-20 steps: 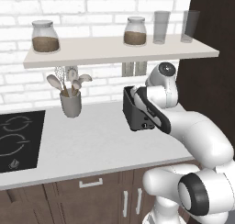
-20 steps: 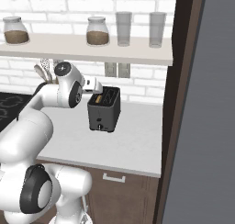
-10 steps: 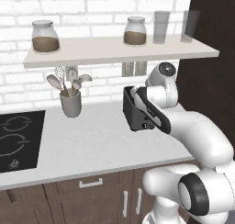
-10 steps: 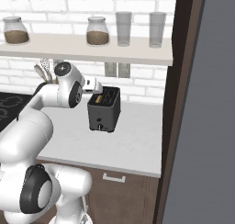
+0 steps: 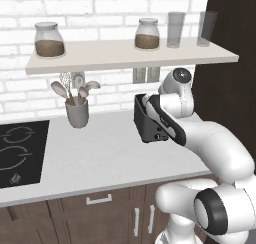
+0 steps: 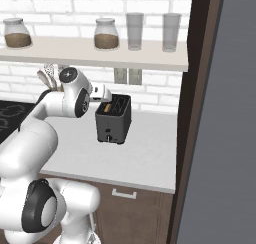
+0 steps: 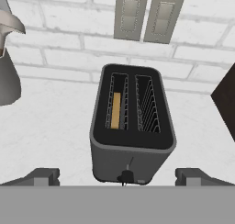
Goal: Start the toaster. Once the lever pops up, take the bread to the plate on the dining counter.
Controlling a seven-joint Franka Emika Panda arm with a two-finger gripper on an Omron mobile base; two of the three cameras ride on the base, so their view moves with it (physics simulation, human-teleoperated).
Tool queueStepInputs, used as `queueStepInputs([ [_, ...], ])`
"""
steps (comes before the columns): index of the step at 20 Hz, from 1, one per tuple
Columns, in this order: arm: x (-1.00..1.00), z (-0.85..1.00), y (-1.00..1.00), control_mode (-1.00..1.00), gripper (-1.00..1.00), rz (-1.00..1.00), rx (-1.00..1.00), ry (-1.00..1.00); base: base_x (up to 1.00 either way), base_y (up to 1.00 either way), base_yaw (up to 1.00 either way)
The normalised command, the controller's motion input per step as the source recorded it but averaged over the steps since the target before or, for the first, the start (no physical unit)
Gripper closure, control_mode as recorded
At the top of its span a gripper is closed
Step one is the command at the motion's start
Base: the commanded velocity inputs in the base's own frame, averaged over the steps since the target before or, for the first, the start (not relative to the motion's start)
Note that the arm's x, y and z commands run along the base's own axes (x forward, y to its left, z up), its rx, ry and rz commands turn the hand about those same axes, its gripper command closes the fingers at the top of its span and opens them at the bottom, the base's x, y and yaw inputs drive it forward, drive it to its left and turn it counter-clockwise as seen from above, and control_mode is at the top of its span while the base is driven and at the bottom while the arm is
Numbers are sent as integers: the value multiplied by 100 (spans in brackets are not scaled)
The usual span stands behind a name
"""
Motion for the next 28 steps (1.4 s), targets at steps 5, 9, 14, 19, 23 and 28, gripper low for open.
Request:
queueStepInputs([
  [5, 0, 0, 0, -100, -100, 0, 0, 0, 0, 0, 0],
  [9, 0, 0, 0, -100, -100, 0, 0, 0, 0, 0, 0],
  [14, 0, 0, 0, -100, -100, 0, 0, 0, 0, 0, 0],
  [19, 0, 0, 0, -100, -100, 0, 0, 0, 0, 0, 0],
  [23, 0, 0, 0, -100, -100, 0, 0, 0, 0, 0, 0],
  [28, 0, 0, 0, -100, -100, 0, 0, 0, 0, 0, 0],
])
